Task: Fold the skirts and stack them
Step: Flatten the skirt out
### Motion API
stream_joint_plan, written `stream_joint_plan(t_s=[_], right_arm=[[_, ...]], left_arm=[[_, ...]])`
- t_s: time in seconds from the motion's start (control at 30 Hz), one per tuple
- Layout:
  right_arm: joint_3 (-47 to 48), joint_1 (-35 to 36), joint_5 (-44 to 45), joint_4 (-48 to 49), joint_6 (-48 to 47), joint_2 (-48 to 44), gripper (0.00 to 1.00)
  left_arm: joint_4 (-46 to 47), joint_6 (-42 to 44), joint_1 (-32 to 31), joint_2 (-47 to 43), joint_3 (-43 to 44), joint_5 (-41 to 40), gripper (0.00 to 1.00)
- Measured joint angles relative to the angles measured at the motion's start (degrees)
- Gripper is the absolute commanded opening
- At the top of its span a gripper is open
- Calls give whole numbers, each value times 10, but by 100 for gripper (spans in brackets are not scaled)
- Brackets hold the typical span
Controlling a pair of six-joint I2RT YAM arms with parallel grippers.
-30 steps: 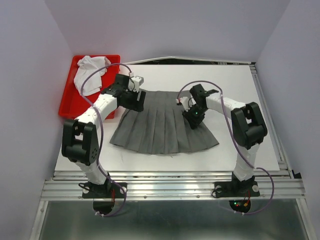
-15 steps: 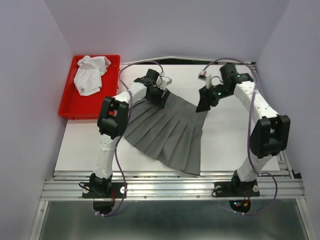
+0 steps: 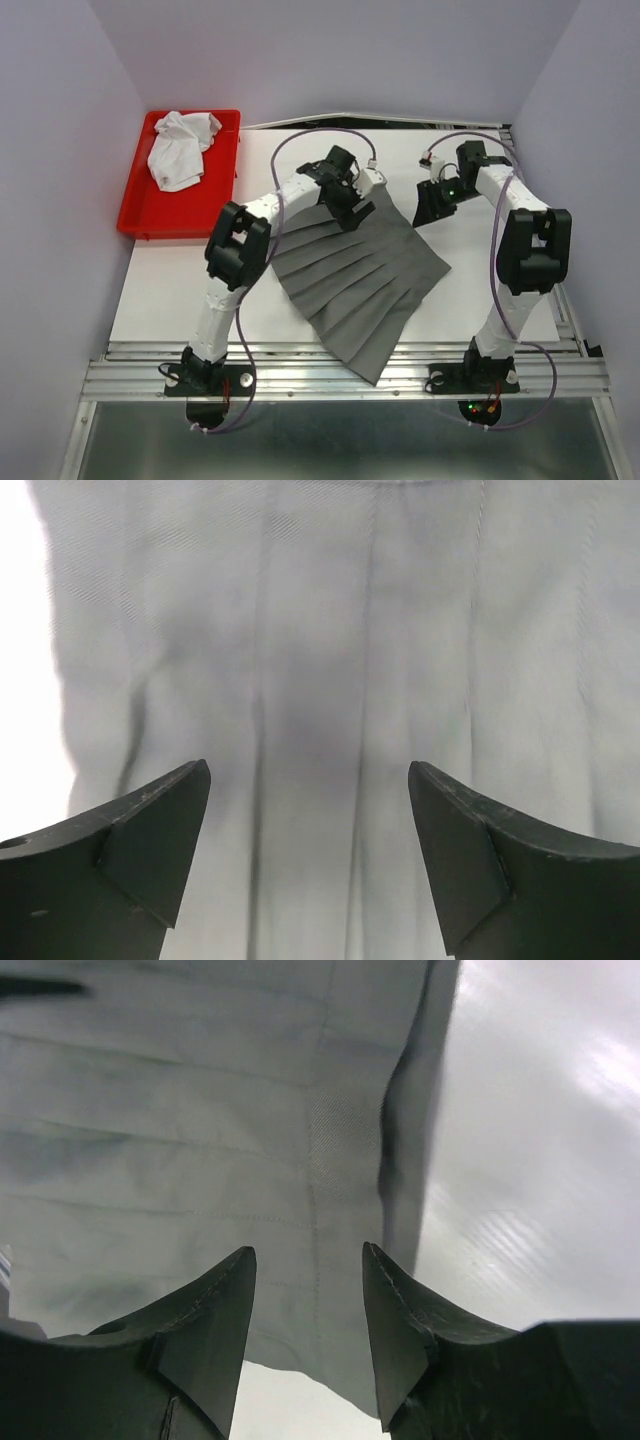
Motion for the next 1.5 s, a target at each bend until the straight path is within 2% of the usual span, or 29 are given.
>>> stream_joint_plan(t_s=[0.23,0.37,0.5,0.63,0.73,0.9,1.07,1.23,1.33,1.5], right_arm=[[-71,59,32,13,-29,23,45],[-131,87,56,20,-45,23,42],[-198,101,64,14,-56,-17,40],[-245,127,64,-14,-61,-53,41],[-249,144,48,-47,-71,-57,43],[-192,151,-59,-139,-99,-49,47],[-113,150,-111,-164,-99,-41,49],[-25,114,-100,-148,-76,-29,48],[21,97,-72,-138,-78,-10,48],[-21,94,-8,-117,-93,3,48]], left_arm=[[14,-10,28,-187,-71,18,89],[24,-26,26,-292,-166,41,88],[16,-42,24,-333,-268,56,85],[3,-51,25,-328,-338,63,82],[-1,-54,27,-311,-349,71,81],[2,-54,28,-231,-336,82,81],[-4,-45,29,-158,-270,84,81],[-28,-15,30,-97,-186,59,82],[-27,-1,33,-92,-175,47,84],[-22,11,59,-113,-188,22,86]])
